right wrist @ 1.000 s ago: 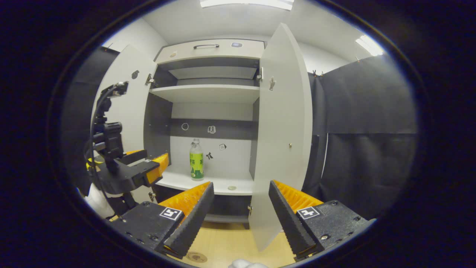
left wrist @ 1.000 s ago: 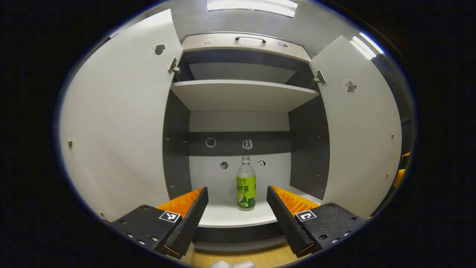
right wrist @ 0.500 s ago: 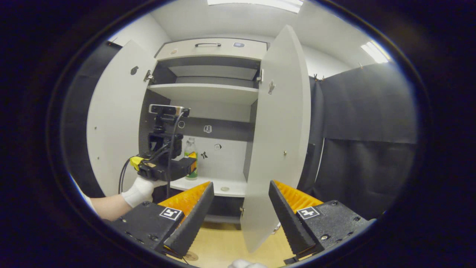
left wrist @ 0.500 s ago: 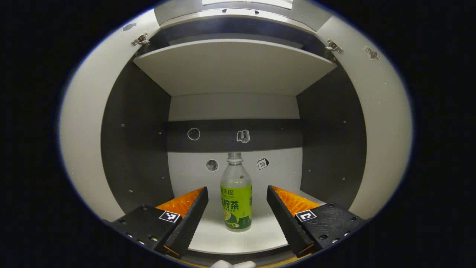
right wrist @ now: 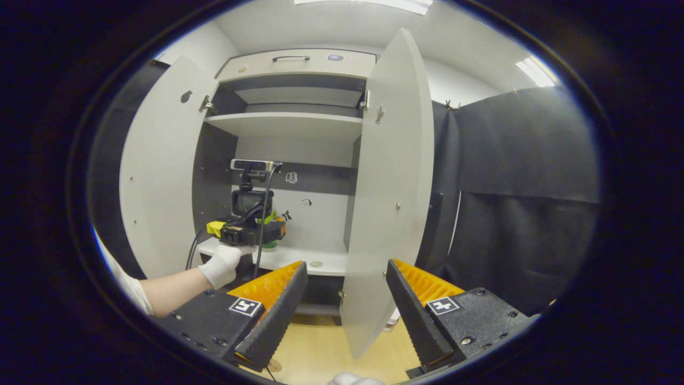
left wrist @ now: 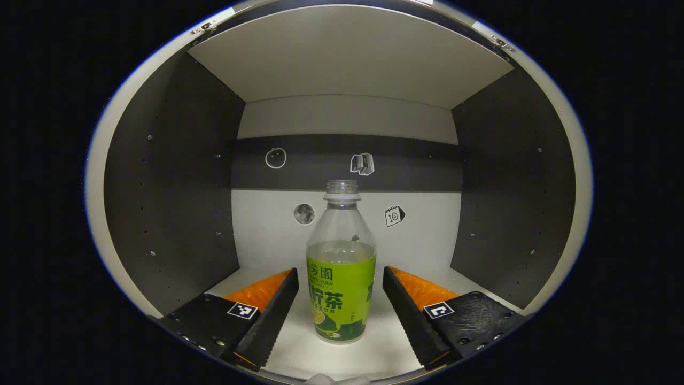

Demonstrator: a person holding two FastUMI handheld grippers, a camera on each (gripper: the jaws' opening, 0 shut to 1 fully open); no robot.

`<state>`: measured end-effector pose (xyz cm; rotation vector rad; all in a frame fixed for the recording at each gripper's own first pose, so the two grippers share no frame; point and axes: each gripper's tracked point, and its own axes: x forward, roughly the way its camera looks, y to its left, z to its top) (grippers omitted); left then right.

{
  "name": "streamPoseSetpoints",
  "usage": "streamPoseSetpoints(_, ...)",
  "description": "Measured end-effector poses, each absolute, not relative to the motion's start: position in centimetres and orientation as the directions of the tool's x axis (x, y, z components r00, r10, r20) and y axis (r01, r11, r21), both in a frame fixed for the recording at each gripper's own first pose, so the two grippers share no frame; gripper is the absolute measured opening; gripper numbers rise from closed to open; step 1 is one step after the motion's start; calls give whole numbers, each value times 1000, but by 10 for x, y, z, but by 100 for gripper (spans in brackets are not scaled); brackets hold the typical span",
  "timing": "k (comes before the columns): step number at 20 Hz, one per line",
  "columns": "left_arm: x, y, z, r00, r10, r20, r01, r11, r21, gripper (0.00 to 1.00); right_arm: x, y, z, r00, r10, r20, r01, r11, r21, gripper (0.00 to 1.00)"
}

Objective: Grasp the bottle in the cabinet with the left hand and place it on the coaster, then close the right door with the right hand and the left door with the left hand.

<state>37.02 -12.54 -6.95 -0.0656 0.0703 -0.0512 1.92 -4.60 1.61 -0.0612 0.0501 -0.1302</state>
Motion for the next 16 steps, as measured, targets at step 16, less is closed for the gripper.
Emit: streamPoseSetpoints(16,291,-124,-22,990,-134,39,136,989,-61,74,6,-38,17,991,-132,-31,130,990,-54,96)
